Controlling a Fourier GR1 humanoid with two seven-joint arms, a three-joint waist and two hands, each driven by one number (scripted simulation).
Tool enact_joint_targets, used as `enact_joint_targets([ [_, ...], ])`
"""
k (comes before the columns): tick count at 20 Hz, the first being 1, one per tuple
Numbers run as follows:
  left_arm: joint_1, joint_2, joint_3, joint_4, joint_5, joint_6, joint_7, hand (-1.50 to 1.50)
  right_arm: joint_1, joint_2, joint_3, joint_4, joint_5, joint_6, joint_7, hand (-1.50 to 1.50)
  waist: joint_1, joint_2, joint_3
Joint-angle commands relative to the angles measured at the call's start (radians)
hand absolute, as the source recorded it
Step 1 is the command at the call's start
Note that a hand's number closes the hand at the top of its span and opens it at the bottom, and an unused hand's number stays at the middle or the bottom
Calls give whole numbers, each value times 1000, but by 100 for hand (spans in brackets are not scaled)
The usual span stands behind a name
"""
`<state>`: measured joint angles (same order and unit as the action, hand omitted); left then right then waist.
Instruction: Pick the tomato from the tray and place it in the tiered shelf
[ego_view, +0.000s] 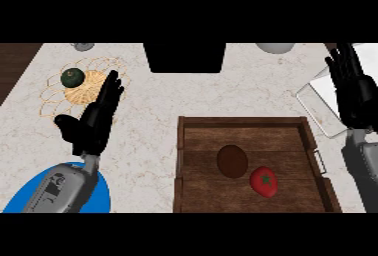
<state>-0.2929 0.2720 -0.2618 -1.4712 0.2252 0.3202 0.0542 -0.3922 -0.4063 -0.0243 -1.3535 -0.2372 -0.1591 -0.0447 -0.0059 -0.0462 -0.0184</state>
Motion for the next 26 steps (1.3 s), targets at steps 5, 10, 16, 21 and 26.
enact_joint_targets([
  [5,126,111,128,-116,-37,74,25,0,134,102,99,-244,104,-190,155,150,4,35,17],
  [10,171,119,148,-141,13,35,54,0,324,259,19,-316,76,-388,81,-150,-12,36,19],
  [16,200,115,179,-120,14,5,17,0,557,111,159,-706,132,-226,183,-150,-15,40,16],
  [21,213,100,141,-180,-17,34,40,0,566,-134,223,-799,267,-125,478,-150,-3,38,12],
  [26,245,126,149,-192,-19,10,29,0,536,-318,281,-891,410,-16,745,-150,14,37,9],
])
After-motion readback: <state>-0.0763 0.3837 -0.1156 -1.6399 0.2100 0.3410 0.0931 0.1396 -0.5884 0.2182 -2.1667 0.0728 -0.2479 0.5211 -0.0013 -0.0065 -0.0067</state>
